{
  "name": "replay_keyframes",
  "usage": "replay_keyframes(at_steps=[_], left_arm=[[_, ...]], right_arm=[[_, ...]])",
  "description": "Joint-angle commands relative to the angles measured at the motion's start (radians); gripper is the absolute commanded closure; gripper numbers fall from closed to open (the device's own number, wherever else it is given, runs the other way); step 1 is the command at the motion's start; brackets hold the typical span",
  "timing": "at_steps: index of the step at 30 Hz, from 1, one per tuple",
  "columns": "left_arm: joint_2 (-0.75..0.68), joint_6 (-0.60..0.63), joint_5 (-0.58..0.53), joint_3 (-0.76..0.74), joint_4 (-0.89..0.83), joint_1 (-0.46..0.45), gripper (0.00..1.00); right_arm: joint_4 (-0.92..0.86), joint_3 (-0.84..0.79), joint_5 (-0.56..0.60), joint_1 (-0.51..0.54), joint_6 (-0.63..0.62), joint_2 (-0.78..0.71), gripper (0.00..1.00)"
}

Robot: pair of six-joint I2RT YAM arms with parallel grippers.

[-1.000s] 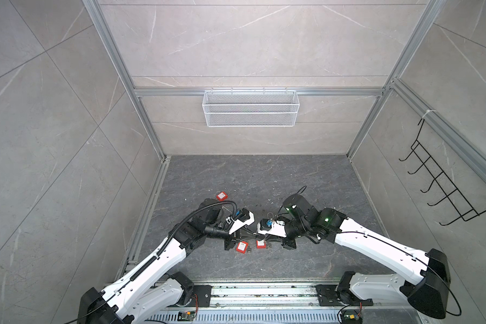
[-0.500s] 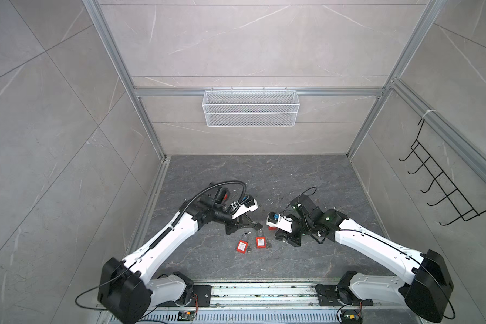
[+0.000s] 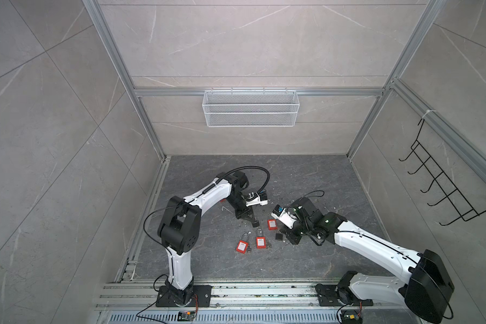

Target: Lock with the key

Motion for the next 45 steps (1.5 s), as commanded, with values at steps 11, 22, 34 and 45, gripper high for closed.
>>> replay_keyframes(at_steps=[11,22,34,45], left_arm=[[0.197,0.056,-0.033,0.161,-0.144,0.004,1.0],[0.258,-0.025,-0.145,0.218,-0.048,0.007,0.83],[-0.005,-0.269,-0.112,0.033,0.361,0.126,0.46],[-0.52,-0.603,-0.055,-0.479,0.676,0.203,0.46]], right_arm=[[0.042,0.049,-0.01,-0.003,0.175,0.118,1.0],[0.058,0.111,-0.023,-0.004,0.302,0.208,1.0],[-0.029,0.292,-0.075,-0.003,0.463,0.377,1.0],[-0.204,0.525,-0.056,-0.004,0.496,0.628,1.0]])
